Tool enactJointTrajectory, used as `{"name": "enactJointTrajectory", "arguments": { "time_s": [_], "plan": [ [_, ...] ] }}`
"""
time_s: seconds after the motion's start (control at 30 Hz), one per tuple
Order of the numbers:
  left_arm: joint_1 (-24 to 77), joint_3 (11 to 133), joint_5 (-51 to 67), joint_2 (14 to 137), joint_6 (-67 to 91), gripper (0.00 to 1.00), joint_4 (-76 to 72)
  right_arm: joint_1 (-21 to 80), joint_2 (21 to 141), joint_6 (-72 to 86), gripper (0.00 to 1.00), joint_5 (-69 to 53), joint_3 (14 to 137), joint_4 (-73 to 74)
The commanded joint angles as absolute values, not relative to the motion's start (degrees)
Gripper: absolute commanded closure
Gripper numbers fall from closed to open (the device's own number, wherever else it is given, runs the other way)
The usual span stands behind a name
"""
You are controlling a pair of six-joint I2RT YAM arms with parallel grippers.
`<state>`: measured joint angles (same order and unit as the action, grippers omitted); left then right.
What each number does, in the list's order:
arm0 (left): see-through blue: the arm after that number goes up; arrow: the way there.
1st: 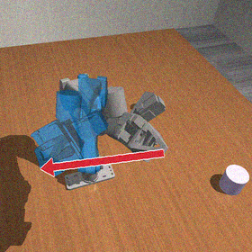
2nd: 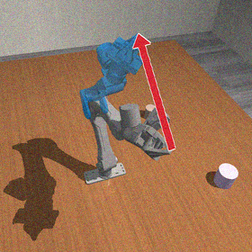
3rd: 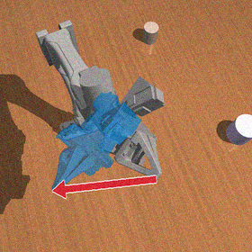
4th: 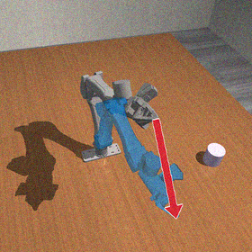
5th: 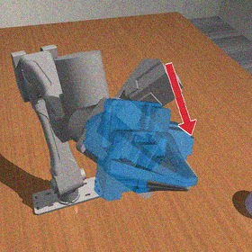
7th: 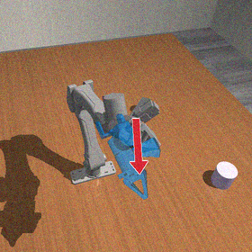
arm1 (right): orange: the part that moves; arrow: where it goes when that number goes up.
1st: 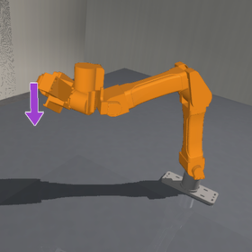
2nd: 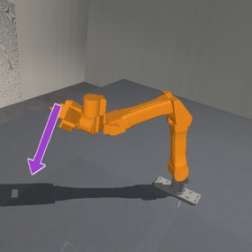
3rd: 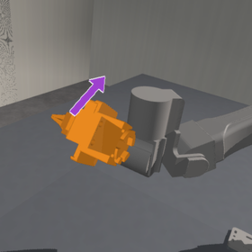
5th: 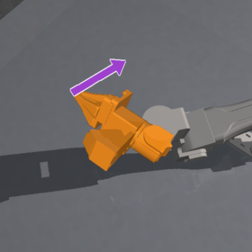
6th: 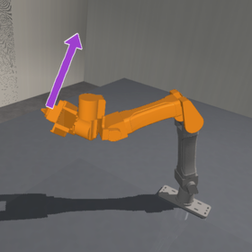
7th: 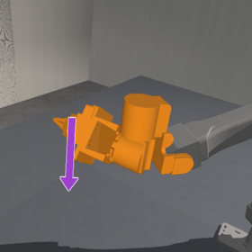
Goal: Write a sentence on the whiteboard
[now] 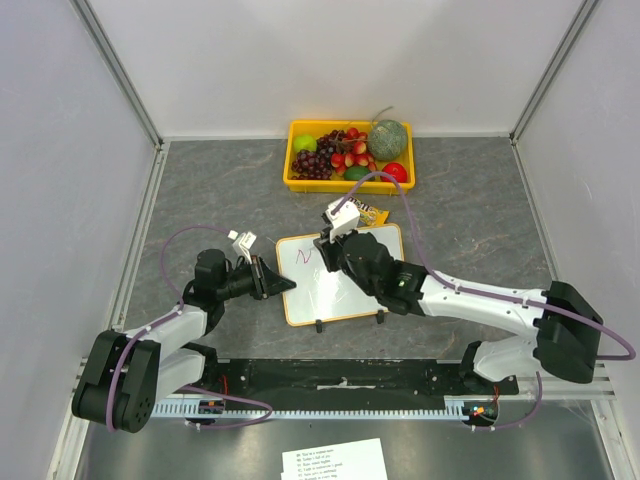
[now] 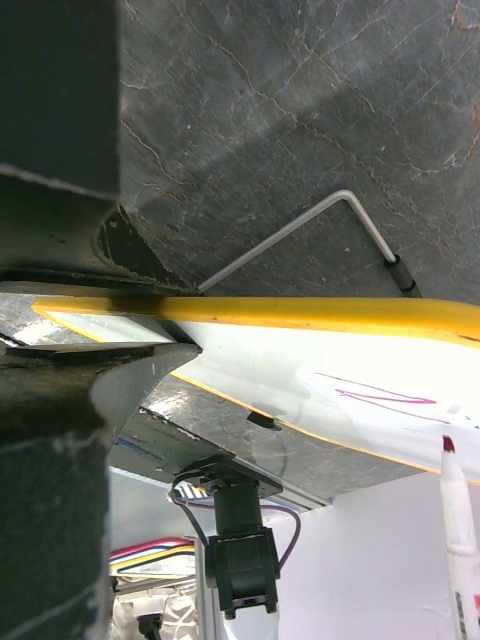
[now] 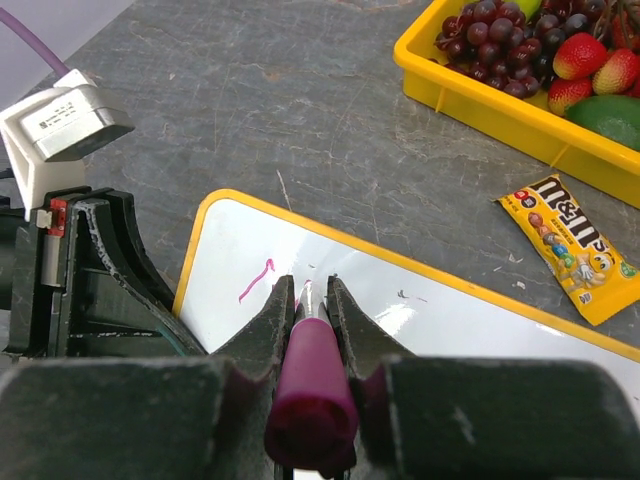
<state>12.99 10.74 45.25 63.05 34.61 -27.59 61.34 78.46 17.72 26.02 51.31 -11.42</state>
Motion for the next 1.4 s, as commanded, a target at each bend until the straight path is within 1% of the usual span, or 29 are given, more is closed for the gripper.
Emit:
{"name": "enactJointTrajectory", "arguments": {
  "time_s": [0.0,0.17,0.87,1.37],
  "plan": [
    [12.92,10.72,42.36,62.75,32.34,0.98,-28.3,61.17,73.92,19.51,1.0,25.14,50.36,-11.6],
    [12.92,10.64,42.45,62.67,32.34,0.98,-28.39,61.08,72.07,20.65,1.0,24.35,48.61,-12.13],
    [13.01,10.55,42.8,62.67,32.34,0.98,-28.65,61.0,76.11,22.33,1.0,21.89,46.76,-15.21],
    [12.83,10.63,42.8,62.84,32.34,0.98,-28.83,60.38,76.11,21.27,1.0,26.54,47.46,-11.6]
  ]
}}
